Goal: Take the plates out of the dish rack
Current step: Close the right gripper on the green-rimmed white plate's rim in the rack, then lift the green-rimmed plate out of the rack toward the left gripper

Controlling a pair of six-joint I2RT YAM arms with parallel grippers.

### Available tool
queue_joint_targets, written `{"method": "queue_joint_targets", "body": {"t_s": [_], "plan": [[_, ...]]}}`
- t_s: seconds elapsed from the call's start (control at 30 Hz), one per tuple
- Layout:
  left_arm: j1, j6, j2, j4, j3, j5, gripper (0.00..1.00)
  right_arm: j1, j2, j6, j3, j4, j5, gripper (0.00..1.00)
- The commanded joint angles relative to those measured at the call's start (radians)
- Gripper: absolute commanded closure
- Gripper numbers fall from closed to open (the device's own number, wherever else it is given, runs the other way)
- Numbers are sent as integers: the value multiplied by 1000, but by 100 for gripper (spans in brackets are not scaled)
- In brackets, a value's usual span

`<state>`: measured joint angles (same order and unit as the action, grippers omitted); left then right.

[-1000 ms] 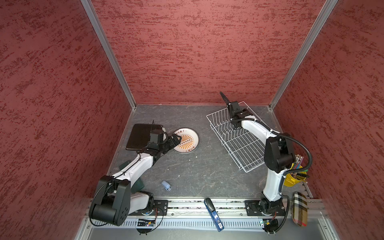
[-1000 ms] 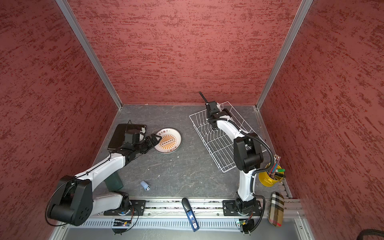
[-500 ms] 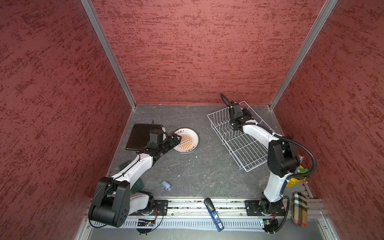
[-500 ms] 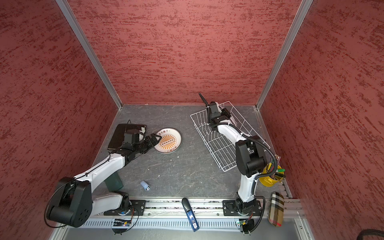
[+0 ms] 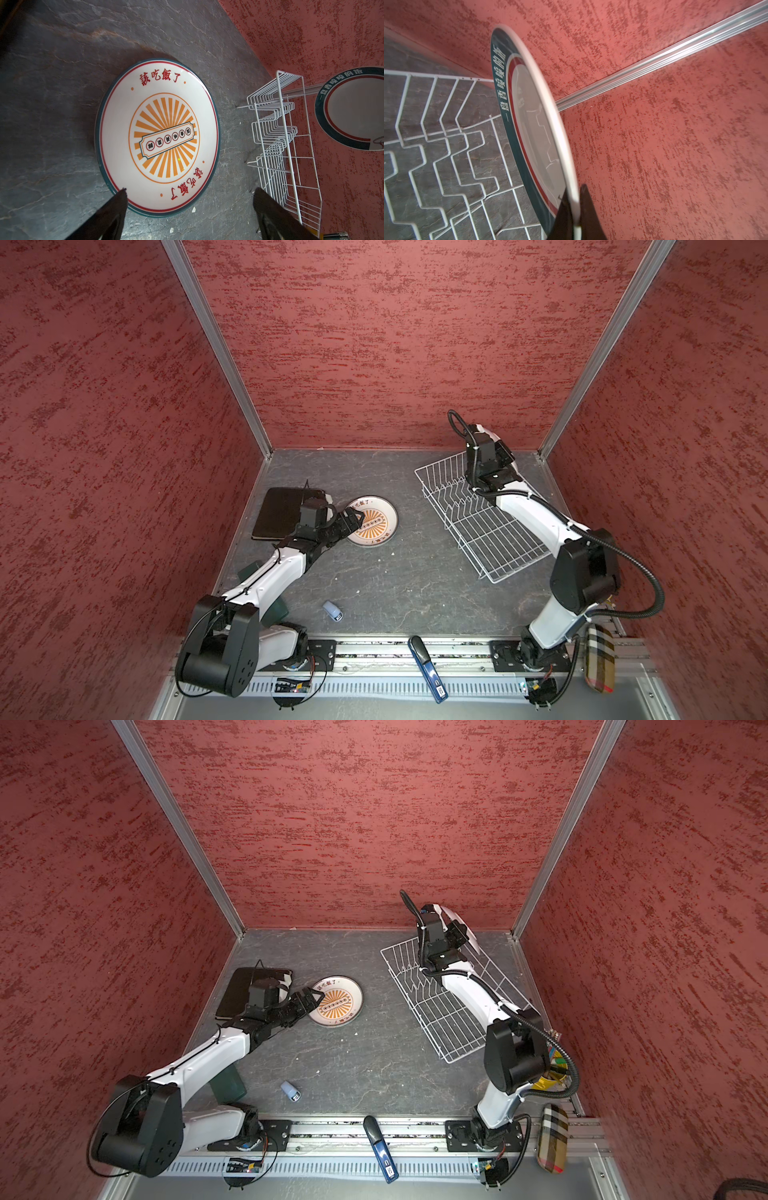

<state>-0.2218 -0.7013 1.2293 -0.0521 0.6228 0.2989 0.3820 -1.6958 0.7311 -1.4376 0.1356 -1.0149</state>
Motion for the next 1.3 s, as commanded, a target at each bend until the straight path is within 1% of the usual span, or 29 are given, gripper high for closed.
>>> {"method": "queue_joint_targets", "body": {"t_s": [0.0,0.47,0.53,0.6,0.7,0.9,1.1,1.27], "plan": [[-12,13,-19,-2,18,10,6,30,89,22,-17,-116,-29,100],[-19,-10,-63,7,4,-1,6,112,235,-55,5,-117,62,100],[-19,-18,-63,12,5,2,6,113,237,-93,5,-102,82,100],[-21,-21,-66,15,4,5,6,115,283,-179,0,-56,124,100],[-24,-28,-69,18,3,5,6,115,327,-276,6,-12,201,100],[-24,-29,-72,15,8,6,6,114,387,-378,26,-5,298,100],[-25,-32,-71,18,7,7,6,115,401,-467,36,29,371,100],[-25,-30,-74,18,3,9,5,113,427,-558,88,43,451,100]]}}
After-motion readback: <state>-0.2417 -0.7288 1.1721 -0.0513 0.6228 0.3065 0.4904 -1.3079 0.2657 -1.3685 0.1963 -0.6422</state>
